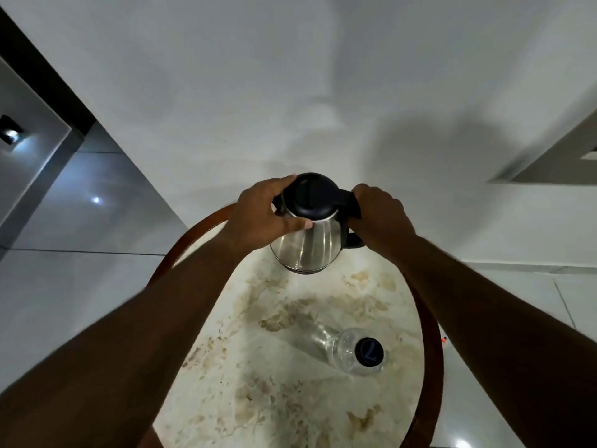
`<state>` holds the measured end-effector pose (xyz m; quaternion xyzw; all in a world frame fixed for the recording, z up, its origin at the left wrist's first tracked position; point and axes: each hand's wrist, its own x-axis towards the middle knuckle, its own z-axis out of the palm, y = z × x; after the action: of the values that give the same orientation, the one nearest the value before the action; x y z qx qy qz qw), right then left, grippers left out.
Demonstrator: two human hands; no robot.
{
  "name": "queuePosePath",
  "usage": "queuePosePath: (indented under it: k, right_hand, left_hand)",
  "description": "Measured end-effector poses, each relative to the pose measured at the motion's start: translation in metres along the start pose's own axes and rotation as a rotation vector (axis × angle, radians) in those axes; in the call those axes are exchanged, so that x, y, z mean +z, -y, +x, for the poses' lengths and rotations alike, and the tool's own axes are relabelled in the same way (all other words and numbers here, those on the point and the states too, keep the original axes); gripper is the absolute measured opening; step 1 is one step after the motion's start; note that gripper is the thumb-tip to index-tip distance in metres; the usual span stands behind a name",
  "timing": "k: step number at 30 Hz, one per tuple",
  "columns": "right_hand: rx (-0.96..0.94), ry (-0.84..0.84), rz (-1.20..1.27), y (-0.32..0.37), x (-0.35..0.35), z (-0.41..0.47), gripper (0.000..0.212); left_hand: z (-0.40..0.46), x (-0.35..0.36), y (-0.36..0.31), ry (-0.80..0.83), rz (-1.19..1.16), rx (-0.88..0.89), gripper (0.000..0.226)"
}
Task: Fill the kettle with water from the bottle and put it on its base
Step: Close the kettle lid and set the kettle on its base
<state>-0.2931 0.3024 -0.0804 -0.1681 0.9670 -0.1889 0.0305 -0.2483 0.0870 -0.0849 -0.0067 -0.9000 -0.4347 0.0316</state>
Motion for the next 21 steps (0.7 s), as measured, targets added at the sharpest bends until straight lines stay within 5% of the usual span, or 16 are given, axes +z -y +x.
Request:
queuePosePath:
  k: [5,11,21]
  right_hand:
    - [0.019,-0.045,0.069,-0.005,0.013,-0.002,0.022]
    - [0.153,-0.062,0.233,-0.012,0.019,-0.018,0.058]
    - [0.05,-0.05,-0.118,-0.004,0.017,-0.024,0.064]
  left_hand:
    - [-0.012,0.008,0.015,-0.036,-0.069,-0.072,0.078]
    - [-0.014,0.002,0.013,-0.003,0.061,-0.036,0.086]
    - [-0.015,-0.006,0.003,0.135,0.329,-0.025,0.075]
